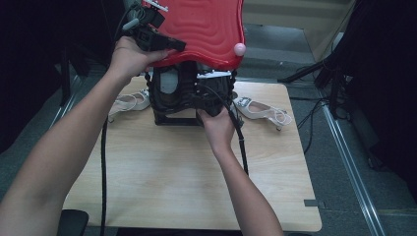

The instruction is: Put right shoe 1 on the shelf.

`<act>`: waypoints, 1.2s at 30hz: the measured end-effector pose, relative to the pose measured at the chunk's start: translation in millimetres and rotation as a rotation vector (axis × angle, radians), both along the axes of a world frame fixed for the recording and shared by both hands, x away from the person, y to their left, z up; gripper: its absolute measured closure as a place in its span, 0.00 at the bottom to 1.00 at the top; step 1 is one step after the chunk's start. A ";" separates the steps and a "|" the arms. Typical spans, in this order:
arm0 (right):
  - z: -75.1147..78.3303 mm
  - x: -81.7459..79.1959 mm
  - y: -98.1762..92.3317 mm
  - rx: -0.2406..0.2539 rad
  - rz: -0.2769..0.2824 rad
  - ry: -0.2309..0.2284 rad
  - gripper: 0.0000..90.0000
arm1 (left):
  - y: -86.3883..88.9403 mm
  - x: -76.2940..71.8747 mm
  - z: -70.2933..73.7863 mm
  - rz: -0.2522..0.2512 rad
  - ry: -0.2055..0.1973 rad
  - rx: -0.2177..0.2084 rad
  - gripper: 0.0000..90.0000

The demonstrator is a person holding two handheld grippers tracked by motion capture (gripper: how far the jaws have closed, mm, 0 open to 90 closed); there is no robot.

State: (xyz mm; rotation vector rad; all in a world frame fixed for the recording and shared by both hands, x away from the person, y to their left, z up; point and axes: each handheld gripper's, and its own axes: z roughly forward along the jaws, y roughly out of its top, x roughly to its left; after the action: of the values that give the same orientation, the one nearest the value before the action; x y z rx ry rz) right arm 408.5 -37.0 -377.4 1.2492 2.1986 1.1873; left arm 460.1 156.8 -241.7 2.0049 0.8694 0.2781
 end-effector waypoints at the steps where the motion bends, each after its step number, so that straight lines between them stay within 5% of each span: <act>1: 1.3 -2.0 -2.3 0.002 0.004 -0.002 0.72 | 0.1 -0.1 0.1 -0.001 0.000 0.002 1.00; 5: 6.7 -11.3 -10.9 0.028 0.039 -0.007 0.73 | 0.0 0.2 0.4 0.004 0.007 0.000 1.00; 14: 19.5 -47.4 -34.6 0.056 0.135 -0.011 0.98 | -0.9 -0.3 1.6 0.009 0.010 0.013 1.00; 21: 3.7 -73.5 -59.0 0.045 0.188 0.023 1.00 | -1.3 -0.6 1.6 0.011 0.007 0.015 1.00; 32: -37.6 -59.2 -70.7 -0.007 0.169 0.059 1.00 | -1.0 -2.3 0.2 0.003 -0.020 0.021 1.00; 36: -41.4 -52.9 -64.0 0.018 0.171 0.081 1.00 | -0.8 -2.5 0.1 0.004 -0.020 0.021 1.00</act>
State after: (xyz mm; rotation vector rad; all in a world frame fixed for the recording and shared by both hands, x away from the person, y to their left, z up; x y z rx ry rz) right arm 355.5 -101.1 -418.8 1.1545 2.3996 1.2422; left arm 457.5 156.0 -241.6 2.0164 0.8616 0.3106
